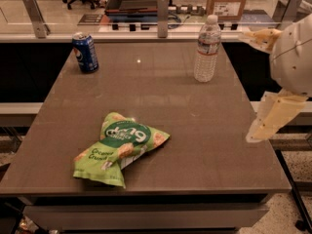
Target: Move green rice chip bag near pepsi can
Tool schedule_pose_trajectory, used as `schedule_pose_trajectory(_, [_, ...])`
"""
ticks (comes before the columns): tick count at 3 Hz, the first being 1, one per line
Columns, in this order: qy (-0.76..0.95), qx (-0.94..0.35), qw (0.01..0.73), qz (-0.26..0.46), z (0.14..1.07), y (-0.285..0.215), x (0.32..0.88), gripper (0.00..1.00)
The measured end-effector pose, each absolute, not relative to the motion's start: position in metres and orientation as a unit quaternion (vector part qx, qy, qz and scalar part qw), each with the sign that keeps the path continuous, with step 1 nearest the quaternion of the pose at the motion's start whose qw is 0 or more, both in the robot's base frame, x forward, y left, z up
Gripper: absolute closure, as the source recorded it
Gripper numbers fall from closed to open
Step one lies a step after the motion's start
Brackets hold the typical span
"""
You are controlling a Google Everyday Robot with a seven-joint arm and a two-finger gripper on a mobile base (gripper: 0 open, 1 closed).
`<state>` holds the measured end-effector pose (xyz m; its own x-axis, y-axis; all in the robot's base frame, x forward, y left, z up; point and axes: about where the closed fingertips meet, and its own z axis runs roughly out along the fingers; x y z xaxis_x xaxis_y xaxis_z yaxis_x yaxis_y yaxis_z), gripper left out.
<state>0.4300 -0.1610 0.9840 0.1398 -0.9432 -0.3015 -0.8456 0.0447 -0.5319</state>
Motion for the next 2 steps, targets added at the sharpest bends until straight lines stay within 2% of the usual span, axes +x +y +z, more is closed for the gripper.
schedule_pose_trajectory(1, [0.606, -0.707, 0.364, -0.024, 0.970, -0.143, 0.449, 0.00])
schedule_pose_trajectory(2, [0.577, -0.724, 0.379, -0.013, 0.969, -0.132, 0.450, 0.00])
